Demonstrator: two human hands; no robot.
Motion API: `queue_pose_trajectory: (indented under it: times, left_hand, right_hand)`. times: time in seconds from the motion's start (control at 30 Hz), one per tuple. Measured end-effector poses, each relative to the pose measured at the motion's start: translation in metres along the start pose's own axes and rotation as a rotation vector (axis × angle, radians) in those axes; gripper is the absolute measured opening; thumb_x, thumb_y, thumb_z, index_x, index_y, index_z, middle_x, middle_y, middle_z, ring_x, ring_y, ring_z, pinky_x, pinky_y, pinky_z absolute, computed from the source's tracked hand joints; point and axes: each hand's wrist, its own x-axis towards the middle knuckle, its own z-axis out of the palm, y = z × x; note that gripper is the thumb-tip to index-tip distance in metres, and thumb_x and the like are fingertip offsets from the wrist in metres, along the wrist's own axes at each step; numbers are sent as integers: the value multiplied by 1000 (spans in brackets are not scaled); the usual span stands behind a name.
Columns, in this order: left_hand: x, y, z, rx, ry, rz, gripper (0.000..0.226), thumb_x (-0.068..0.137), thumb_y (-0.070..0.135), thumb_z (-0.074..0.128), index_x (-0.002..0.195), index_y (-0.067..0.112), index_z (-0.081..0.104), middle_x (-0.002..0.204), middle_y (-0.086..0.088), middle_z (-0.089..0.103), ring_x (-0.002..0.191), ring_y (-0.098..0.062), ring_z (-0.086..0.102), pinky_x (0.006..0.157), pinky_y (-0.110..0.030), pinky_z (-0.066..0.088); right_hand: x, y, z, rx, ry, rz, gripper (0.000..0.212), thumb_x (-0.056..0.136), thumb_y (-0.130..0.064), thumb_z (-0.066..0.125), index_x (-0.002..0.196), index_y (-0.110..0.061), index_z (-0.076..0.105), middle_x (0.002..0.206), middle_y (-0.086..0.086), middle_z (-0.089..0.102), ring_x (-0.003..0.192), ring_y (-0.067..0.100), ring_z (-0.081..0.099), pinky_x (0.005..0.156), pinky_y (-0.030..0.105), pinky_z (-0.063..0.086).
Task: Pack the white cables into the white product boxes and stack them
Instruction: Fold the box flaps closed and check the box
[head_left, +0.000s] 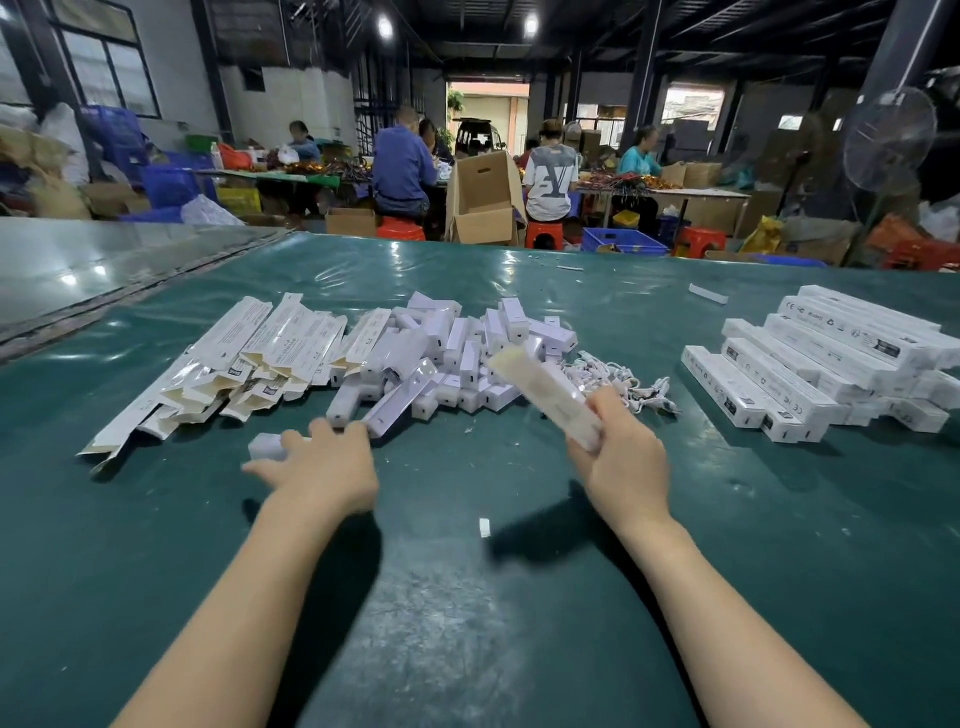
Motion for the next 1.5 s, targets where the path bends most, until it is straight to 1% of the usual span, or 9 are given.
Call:
queue_pose_trajectory:
  times: [0.1, 0.2, 0.27, 0.4, 0.5, 0.6, 0.9, 1.3, 1.5]
  left_hand:
    - [9, -10, 1, 33, 69, 36, 38, 90, 22, 41, 128, 21, 41, 128, -5, 44, 124, -28, 29, 90, -37, 34]
    - [11, -12, -2, -36, 132, 29, 28, 89, 22, 45, 116, 25, 51, 109, -4, 55, 118, -25, 37, 82, -35, 30]
    - [9, -11, -2, -215, 217, 101, 20, 92, 34, 44, 102, 25, 58, 96, -3, 58, 108, -26, 46, 79, -35, 29]
    - [1, -4, -8, -720, 266, 365, 24, 94, 35, 42, 109, 33, 61, 95, 2, 65, 86, -22, 59, 70, -30, 39]
    - [-2, -5, -13, -813, 279, 440, 8, 87, 35, 53, 85, 36, 61, 76, 8, 61, 64, -13, 58, 63, -27, 41]
    - [-2, -10, -14, -861, 200, 454, 12, 77, 32, 66, 67, 29, 61, 65, 3, 62, 46, -9, 56, 54, -24, 39]
    - [-4, -21, -18, -936, 47, 477, 9, 74, 29, 72, 68, 36, 70, 71, 0, 69, 45, -4, 56, 41, -12, 38]
    - [6, -27, -10, -1047, -100, 461, 14, 76, 22, 73, 67, 32, 74, 57, 3, 66, 44, -8, 54, 39, -15, 35]
    - [13, -24, -2, -1056, -72, 438, 5, 68, 25, 78, 65, 27, 74, 66, -6, 69, 51, -12, 53, 53, -21, 42]
  right_hand:
    - [0, 0, -1, -344, -252, -60, 24, 83, -42, 57, 91, -20, 53, 91, 2, 64, 89, 30, 57, 67, 34, 31]
    - [1, -2, 0, -406, -345, -94, 37, 84, -64, 40, 81, -27, 42, 91, -2, 60, 98, 22, 53, 76, 34, 30]
    - [0, -1, 0, -423, -408, -116, 37, 88, -63, 34, 78, -27, 40, 85, -4, 52, 98, 21, 51, 83, 34, 30]
    - [-1, 1, 1, -390, -411, -127, 40, 89, -61, 37, 67, -26, 36, 72, -11, 46, 82, 18, 47, 86, 31, 28]
    - [-2, 4, 0, -273, -319, -109, 38, 83, -60, 48, 80, -24, 54, 77, -9, 58, 82, 18, 52, 79, 30, 22]
    - [-2, 5, -1, -197, -231, -106, 36, 79, -59, 56, 88, -24, 59, 87, -8, 64, 87, 16, 55, 77, 31, 20]
    - [-3, 6, -1, -88, -227, -99, 31, 76, -53, 64, 91, -26, 64, 92, -8, 67, 90, 14, 57, 77, 29, 20]
    - [-6, -2, -4, 3, -241, -116, 34, 71, -46, 74, 95, -22, 70, 93, -8, 69, 92, 14, 58, 81, 26, 21]
    - [-6, -6, -7, 107, -278, -52, 35, 69, -38, 78, 96, -15, 73, 95, -2, 72, 92, 21, 62, 93, 44, 41]
